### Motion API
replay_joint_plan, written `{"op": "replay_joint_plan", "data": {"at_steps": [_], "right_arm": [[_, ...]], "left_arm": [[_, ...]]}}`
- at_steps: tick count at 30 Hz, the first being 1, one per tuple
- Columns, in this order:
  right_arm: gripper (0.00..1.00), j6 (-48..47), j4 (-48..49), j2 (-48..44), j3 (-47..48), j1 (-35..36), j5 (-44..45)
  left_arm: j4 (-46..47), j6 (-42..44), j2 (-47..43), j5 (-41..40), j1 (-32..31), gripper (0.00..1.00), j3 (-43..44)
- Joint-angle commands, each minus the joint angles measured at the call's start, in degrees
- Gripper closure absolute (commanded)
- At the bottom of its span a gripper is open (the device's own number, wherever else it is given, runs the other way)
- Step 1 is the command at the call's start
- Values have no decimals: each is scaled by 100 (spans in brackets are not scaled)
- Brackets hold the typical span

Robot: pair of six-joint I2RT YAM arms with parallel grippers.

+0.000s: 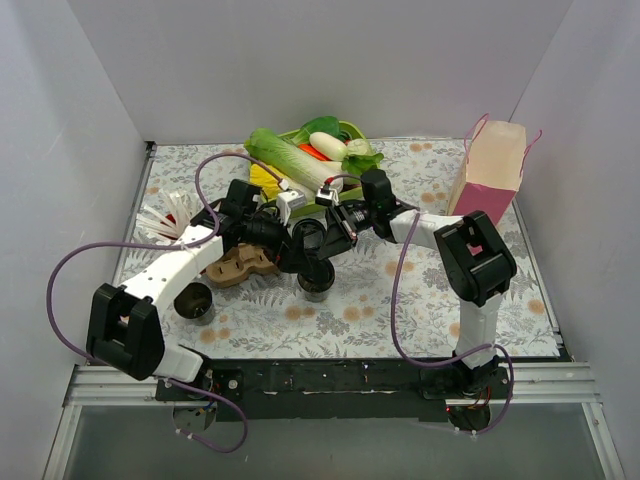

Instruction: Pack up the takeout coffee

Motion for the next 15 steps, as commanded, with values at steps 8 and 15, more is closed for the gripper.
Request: {"op": "replay_joint_plan", "data": {"at_steps": [8,15], "right_arm": [[96,47,305,163,-9,-99,-204],[92,-147,76,190,-71,-152,-134]], "left_arm": [[879,268,210,414,34,13,-153],[984,357,342,617,34,17,-232]]}}
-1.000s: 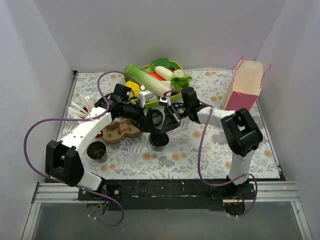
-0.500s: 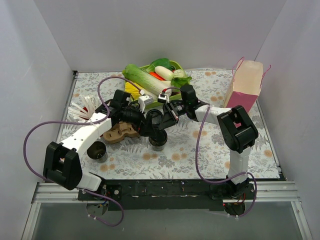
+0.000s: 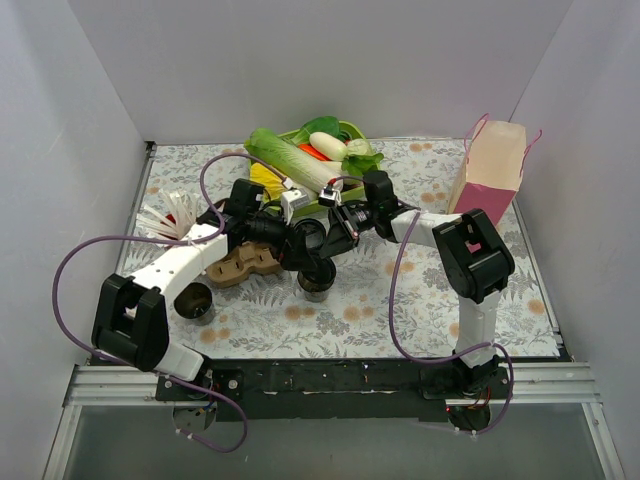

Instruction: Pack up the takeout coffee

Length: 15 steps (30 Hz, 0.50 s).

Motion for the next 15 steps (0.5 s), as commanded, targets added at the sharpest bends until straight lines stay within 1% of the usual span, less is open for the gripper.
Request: {"op": "replay_joint_plan", "data": {"at_steps": [1,5,11,14,15], "right_arm": [[92,-160,-13,26,-49,-44,-145],[90,-230,-92,26,-49,-45,-118],[87,-362,-137,35,-102,-53,-75],[83,-563,-258,-27,-146,-62,83],[79,-686,-399,-44,-137,-71,136]], "left_arm": [[280,105,67,293,23,17,-129],[509,-62,129,372,23,18,-191],[571,-53,173,416,15,20,-279],[694,-141,181,381,23,22,-349],[729,-167,181,373,23,22,-375]]}}
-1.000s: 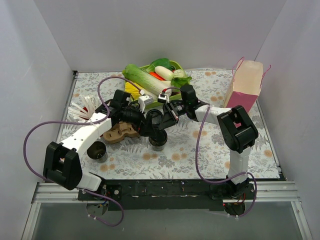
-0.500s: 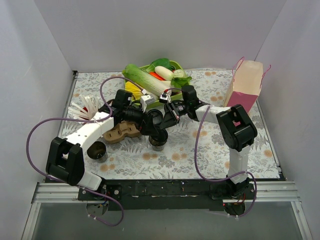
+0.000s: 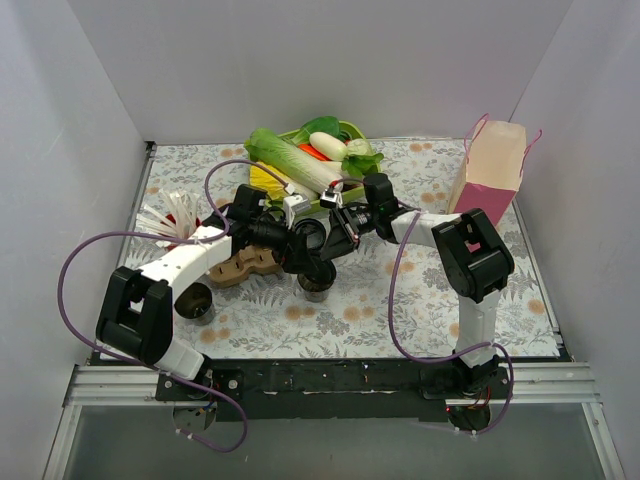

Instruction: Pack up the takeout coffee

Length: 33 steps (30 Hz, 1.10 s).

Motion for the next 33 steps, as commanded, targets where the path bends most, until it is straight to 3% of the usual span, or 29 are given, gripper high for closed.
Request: {"op": "replay_joint_plan", "data": {"at_steps": [1,6,21,33], "right_arm": [[77,-523,-467,-108,-37,-45,204],[66,-2947,-3213,-117,717,-62,863],[62,-3345,-3519,-204,728,-71,1215],[64,-4013,-4152,-213,904,96,1637]], "left_arm": [[329,-115,-39,137,23,22,-113],[443,-230,-22,137,23,23,-192],[496,-239,-57,172,15,23,-351],[435,-247,-224,154,14,23,-456]]}}
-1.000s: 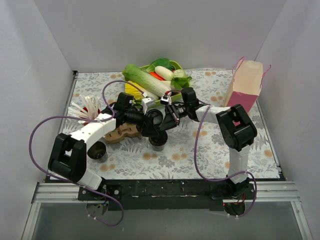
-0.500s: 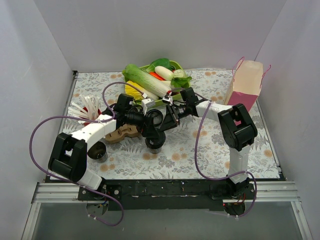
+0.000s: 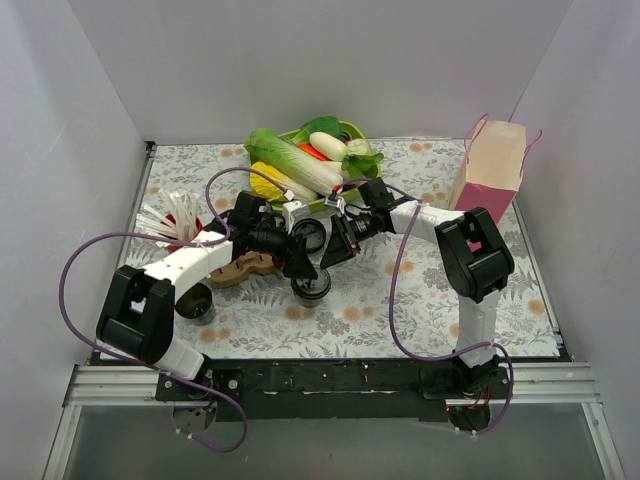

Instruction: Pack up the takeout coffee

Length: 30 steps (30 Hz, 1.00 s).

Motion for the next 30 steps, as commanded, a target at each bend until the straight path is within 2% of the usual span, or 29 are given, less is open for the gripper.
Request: {"op": "replay_joint_plan", "data": {"at_steps": [1,15,24,30], "right_arm": [[64,-285,-255,-211,257,126,83],[65,-311,-299,-185,371,241,163],[65,-355,-343,-176,415,232,198],[65,-364,-360,-167,442,241,198]], "left_arm": [[22,37,-259,86,14,23,-76],[-75,2,-470,-317,14,23,-182],[-1102,432,-619,-906,23,25,20],[-1235,441,-716,-1223,23,26,30]]}}
